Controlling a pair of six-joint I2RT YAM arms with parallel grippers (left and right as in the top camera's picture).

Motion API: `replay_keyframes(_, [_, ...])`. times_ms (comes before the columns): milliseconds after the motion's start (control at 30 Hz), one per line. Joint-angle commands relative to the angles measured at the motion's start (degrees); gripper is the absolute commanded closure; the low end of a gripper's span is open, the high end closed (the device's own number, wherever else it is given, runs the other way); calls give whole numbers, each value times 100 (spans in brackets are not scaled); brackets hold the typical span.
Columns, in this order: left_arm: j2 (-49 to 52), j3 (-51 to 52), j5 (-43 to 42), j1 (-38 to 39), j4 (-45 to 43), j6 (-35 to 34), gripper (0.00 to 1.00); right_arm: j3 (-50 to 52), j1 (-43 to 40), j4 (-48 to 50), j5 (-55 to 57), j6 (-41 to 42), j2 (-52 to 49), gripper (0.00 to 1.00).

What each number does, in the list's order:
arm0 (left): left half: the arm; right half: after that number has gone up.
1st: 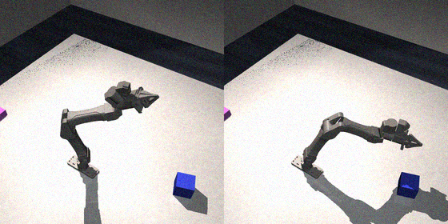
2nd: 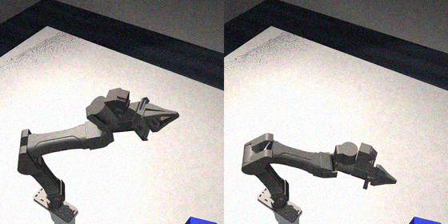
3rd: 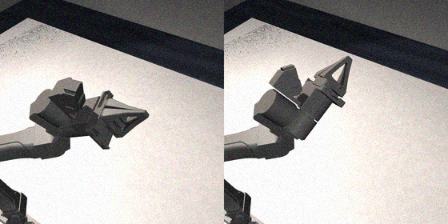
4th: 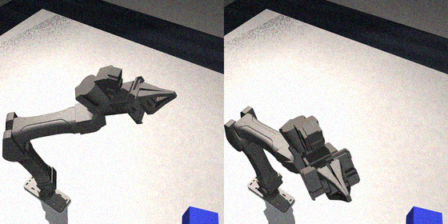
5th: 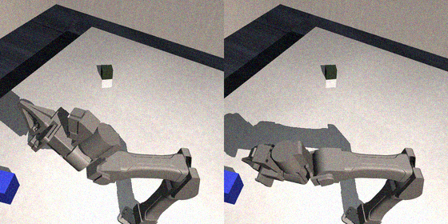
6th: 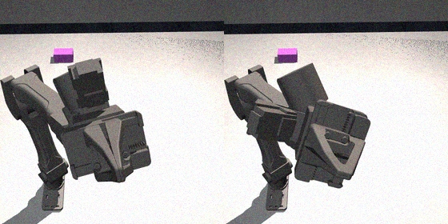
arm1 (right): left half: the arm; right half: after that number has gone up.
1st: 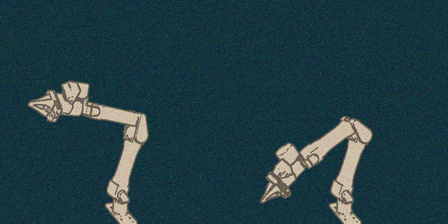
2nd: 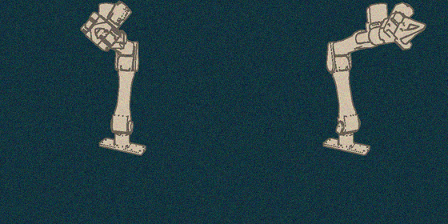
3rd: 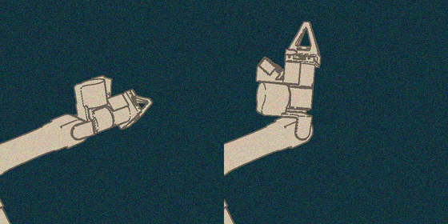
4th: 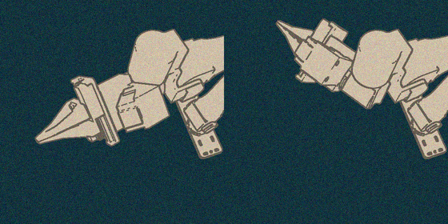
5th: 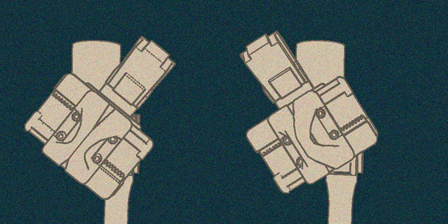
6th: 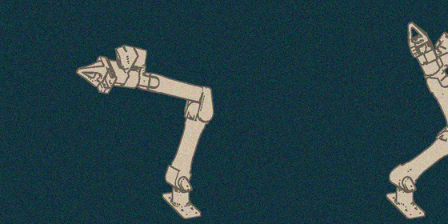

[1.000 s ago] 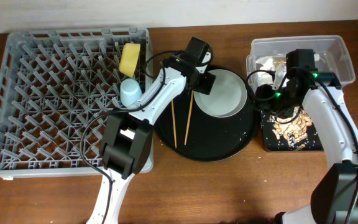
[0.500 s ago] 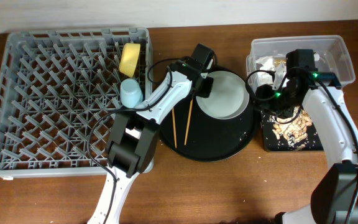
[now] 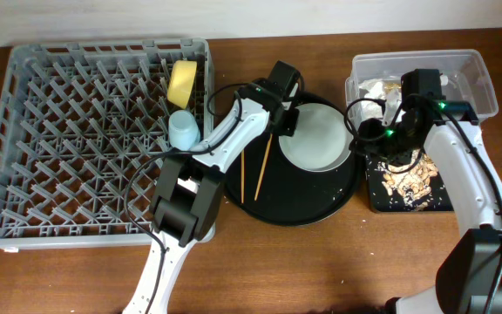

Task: Sort waste into correct bins and load items into the dishwasher rack
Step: 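Grasp the white plate edge with the left gripper and lift it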

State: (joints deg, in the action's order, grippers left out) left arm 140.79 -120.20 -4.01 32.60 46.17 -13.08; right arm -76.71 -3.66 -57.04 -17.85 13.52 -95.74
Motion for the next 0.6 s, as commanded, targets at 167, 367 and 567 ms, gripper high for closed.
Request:
replay_keyframes(167, [-2013,-557,2334,-688,450,1252,100,-35,-7,24,55,20,-42,43])
replay_keyframes(367, [-2275,-546,4459,-1572,487,2994,100,-35,-7,48,55,20,-42,43])
replay_keyframes(567, [-2273,-546,4433,-2579,164,2990,100,-35,-7,50,55,22,-42,43])
